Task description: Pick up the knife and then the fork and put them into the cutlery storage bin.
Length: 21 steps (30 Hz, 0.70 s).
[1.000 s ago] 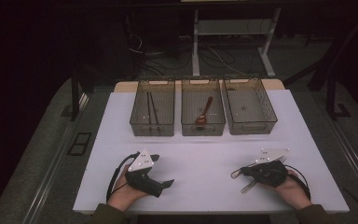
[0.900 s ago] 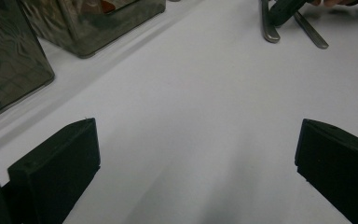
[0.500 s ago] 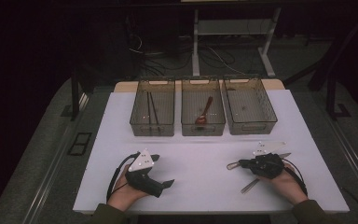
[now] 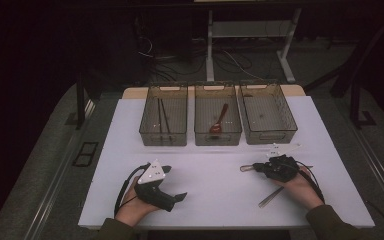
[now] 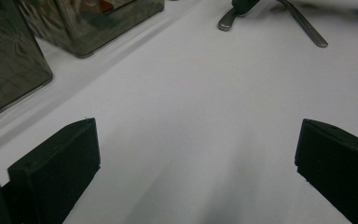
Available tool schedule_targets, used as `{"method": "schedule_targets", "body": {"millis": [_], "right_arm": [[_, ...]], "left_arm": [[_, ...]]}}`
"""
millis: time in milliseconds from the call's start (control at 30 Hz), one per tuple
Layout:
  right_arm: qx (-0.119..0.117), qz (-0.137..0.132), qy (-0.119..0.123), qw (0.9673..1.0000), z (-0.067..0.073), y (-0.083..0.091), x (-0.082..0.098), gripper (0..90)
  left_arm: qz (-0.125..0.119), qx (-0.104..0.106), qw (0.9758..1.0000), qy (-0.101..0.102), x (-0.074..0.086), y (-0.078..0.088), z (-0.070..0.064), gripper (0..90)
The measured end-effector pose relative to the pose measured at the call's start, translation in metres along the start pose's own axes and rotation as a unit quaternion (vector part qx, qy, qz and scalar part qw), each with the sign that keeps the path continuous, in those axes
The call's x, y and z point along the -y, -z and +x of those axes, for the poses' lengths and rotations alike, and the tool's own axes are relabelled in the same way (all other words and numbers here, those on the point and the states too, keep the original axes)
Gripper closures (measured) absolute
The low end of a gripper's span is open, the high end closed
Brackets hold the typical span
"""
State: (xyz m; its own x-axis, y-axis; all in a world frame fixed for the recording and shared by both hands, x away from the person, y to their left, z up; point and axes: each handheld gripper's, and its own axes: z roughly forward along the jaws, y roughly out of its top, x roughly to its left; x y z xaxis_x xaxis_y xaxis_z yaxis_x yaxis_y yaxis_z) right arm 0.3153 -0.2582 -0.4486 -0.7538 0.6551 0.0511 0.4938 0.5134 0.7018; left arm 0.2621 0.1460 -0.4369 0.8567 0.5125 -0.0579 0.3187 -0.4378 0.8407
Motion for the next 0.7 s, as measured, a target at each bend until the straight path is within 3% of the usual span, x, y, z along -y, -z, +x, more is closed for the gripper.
{"method": "schedule_targets", "body": {"millis": [267, 433, 600, 700], "right_arm": [[0.001, 0.003, 0.000, 1.0000, -0.002, -0.002, -0.001, 88.2], [-0.016, 0.004, -0.007, 0.9998, -0.009, 0.015, -0.010, 74.9], [-0.010, 0.060, 0.027, 0.9978, -0.020, 0.026, -0.024, 60.2], [-0.006, 0.102, 0.055, 0.9932, -0.029, 0.026, -0.031, 57.5]], "left_arm": [[0.000, 0.001, 1.0000, -0.002, 0.000, 0.000, 0.000, 0.0], [-0.001, 0.001, 1.0000, 0.000, 0.000, 0.001, 0.000, 0.0], [-0.002, 0.002, 1.0000, -0.003, -0.001, 0.000, -0.001, 0.0], [-0.002, 0.003, 1.0000, -0.003, -0.001, 0.000, -0.001, 0.0]]}}
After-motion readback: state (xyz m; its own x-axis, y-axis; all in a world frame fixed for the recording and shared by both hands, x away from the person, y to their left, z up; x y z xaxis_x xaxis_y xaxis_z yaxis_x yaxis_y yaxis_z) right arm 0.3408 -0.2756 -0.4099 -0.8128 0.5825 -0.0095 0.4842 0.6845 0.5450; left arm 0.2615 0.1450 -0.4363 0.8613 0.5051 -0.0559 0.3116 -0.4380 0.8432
